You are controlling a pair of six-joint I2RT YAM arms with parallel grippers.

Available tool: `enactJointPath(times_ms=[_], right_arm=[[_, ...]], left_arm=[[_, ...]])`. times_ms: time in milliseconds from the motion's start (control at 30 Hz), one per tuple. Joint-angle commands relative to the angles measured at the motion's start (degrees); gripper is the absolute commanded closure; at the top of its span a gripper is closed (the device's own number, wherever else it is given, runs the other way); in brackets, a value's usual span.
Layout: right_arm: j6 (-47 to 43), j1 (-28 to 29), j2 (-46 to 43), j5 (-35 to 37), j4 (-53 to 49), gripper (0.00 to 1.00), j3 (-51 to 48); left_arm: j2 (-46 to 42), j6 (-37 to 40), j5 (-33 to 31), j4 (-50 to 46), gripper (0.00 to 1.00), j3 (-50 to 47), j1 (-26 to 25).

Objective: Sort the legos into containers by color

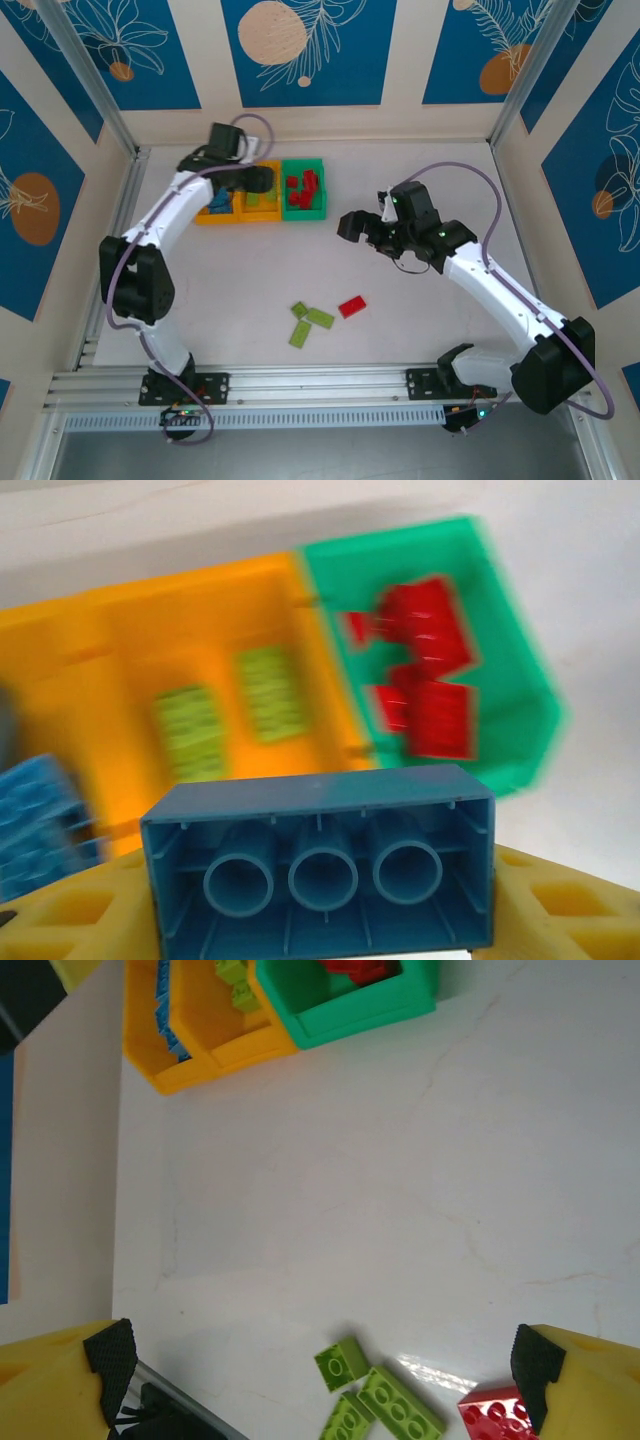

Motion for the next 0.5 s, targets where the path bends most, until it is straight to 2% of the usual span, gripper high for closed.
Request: enactJointPath(times_ms=[0, 100, 300, 467], right_arm=[[-0.3, 0.6, 1.6, -1.9, 0.7, 0.02, 1.4], [0.0, 1.0, 2.6, -2.0, 1.2, 0.02, 2.0], [-1.4, 2.7, 5.7, -2.3, 0.6, 0.02, 5.9], [-2.6, 4.5, 8.4, -2.2, -0.3, 0.02, 8.7]], left_arm=[[0.8, -4.6, -2.6, -3.5, 0.39, -0.3, 6.5], [4.3, -4.7, -3.9, -5.7, 0.38, 2.0, 9.9], [7.6, -4.4, -3.5, -4.4, 0.34, 3.7, 10.5], [7.3, -3.6, -3.6, -3.8, 0.23, 3.8, 10.4]])
